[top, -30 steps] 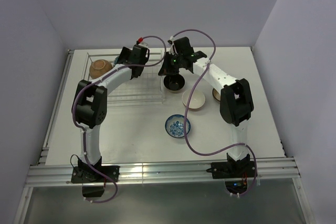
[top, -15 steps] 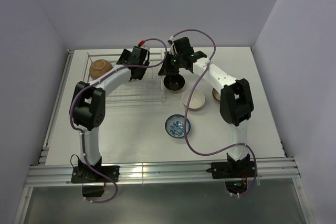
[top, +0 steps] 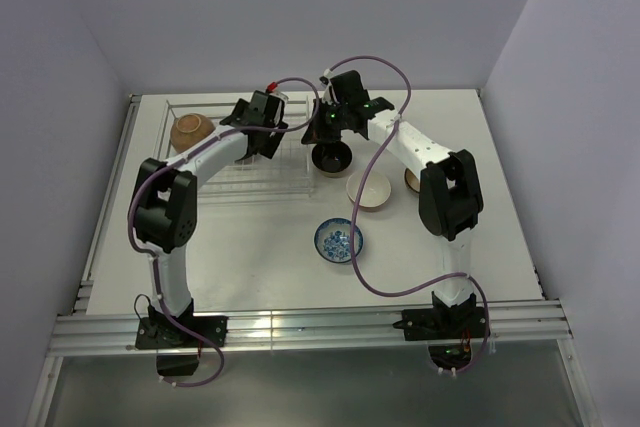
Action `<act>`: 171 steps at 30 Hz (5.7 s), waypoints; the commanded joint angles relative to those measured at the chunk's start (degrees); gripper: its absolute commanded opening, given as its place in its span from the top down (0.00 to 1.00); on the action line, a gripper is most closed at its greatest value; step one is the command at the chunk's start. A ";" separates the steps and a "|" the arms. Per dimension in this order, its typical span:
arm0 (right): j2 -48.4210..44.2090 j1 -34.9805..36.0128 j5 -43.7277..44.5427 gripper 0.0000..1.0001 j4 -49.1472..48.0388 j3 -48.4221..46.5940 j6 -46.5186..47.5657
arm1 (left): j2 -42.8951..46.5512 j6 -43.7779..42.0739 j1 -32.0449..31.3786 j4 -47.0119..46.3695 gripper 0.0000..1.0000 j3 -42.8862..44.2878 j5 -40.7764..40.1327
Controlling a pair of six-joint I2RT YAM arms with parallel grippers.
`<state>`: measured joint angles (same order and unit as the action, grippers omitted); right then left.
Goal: Load the bowls into the dish rack
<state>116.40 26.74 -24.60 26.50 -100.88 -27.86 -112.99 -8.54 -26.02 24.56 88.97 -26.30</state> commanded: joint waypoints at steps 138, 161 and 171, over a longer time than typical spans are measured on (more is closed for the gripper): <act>-5.48 -15.49 7.55 0.24 18.78 18.52 55.11 | 42.85 7.30 25.84 1.30 0.07 -19.88 74.04; -16.99 -16.63 -6.49 1.00 16.03 15.64 43.51 | 40.66 18.91 24.44 -2.33 0.02 -15.07 67.26; -26.92 -17.51 -16.16 1.00 13.84 8.16 38.94 | 37.50 31.11 21.37 -11.53 0.01 -9.17 70.95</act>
<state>92.38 9.47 -33.06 42.54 -90.19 14.20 -74.24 16.73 -2.50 19.40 77.38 42.28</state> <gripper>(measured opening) 0.163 0.994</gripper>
